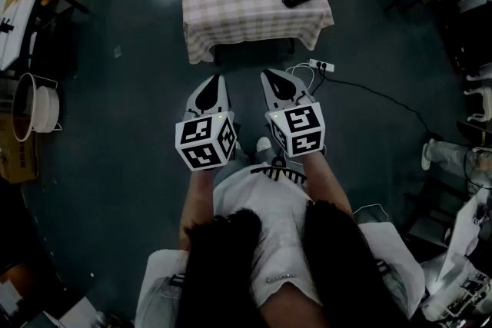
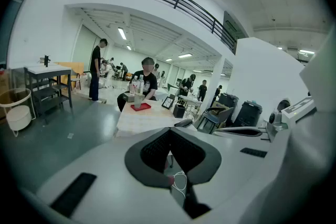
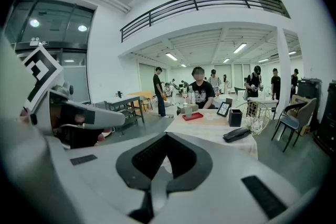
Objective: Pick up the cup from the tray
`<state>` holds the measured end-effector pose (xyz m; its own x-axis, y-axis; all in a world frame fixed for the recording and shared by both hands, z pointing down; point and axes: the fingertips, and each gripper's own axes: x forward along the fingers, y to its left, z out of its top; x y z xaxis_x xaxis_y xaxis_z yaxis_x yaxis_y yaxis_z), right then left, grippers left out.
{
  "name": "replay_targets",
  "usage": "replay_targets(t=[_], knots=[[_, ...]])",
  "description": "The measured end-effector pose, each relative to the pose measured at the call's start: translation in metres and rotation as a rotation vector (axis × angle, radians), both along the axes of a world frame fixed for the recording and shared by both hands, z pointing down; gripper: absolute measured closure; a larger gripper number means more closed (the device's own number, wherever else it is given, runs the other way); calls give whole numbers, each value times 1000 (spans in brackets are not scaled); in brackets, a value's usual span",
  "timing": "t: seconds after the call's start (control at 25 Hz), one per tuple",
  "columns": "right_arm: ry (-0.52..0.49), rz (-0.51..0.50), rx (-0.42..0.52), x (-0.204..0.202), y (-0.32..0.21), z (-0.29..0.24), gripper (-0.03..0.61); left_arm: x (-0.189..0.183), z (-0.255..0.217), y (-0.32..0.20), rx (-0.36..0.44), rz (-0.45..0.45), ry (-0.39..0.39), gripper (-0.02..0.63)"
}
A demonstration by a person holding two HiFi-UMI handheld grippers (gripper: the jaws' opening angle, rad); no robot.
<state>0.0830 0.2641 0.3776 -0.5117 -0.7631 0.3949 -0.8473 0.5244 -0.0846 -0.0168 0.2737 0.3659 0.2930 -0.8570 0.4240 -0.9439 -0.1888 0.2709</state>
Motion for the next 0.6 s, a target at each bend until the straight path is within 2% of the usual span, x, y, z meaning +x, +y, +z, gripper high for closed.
replay_targets(t=[0.16,0.6], knots=[[21,-8,8,1,1,0,572,4,0,1,5,0,-4,607],[-40,12,5,24,-10,-2,571,21,1,-7,1,-18,-14,607]])
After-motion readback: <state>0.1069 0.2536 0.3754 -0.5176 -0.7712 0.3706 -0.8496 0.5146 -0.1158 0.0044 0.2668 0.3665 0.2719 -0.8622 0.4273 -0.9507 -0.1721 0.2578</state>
